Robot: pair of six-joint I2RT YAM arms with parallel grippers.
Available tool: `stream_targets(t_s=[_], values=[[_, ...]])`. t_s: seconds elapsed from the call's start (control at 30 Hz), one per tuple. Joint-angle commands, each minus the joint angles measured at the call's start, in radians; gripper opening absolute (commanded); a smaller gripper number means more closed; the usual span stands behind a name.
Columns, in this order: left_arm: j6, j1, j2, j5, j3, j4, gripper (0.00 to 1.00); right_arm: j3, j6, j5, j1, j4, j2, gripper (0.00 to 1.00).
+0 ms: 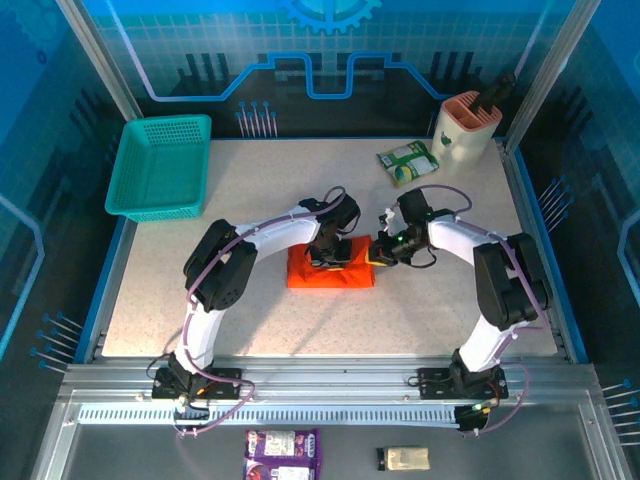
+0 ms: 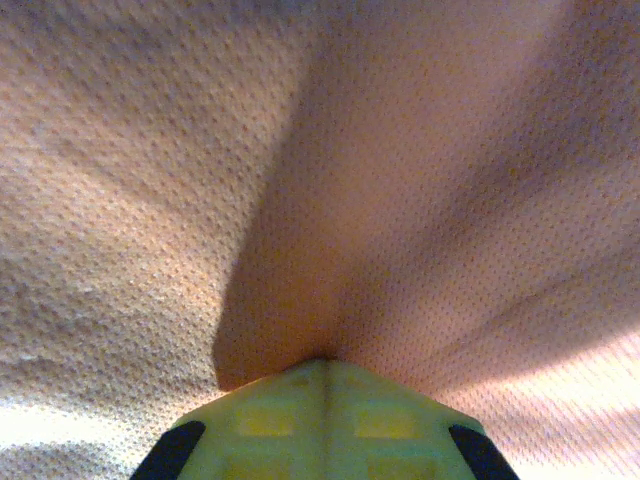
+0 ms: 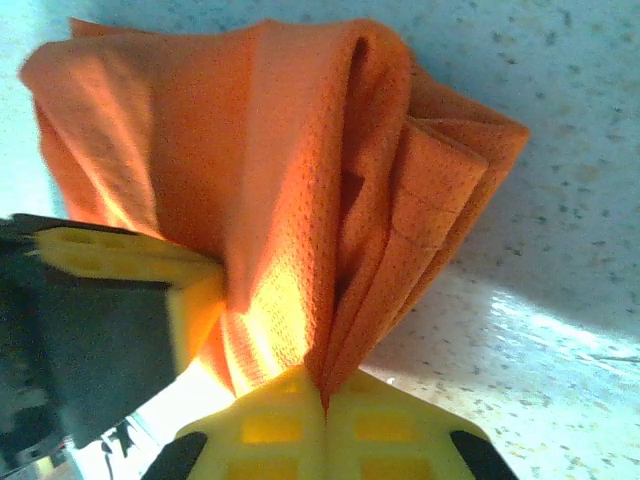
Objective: Fold the inside-out t-shirt
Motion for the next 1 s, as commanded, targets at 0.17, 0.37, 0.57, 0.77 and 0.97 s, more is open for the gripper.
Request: stream_targets(t_s=[0.17, 0.37, 0.57, 0.77, 0.97], values=[[0.001, 0.003, 0.022, -0.013, -0.014, -0.028, 0.01, -0.049, -0.003, -0.065, -0.032, 0.052, 0.026, 0.26], [0.001, 0.003, 0.025, -0.014, -0.005, -0.033, 0.01, -0.069, -0.017, -0.048, -0.041, 0.065, 0.056, 0.42], [-0.001, 0.002, 0.027, -0.016, -0.003, -0.035, 0.01, -0.091, -0.011, -0.060, -0.044, 0.094, 0.072, 0.49], [-0.002, 0.002, 0.026, -0.017, 0.000, -0.039, 0.01, -0.121, 0.047, -0.145, -0.049, 0.191, 0.069, 0.45], [-0.009, 0.002, 0.010, -0.013, -0.009, -0.025, 0.01, -0.142, 0.063, -0.159, -0.057, 0.213, 0.065, 0.35]])
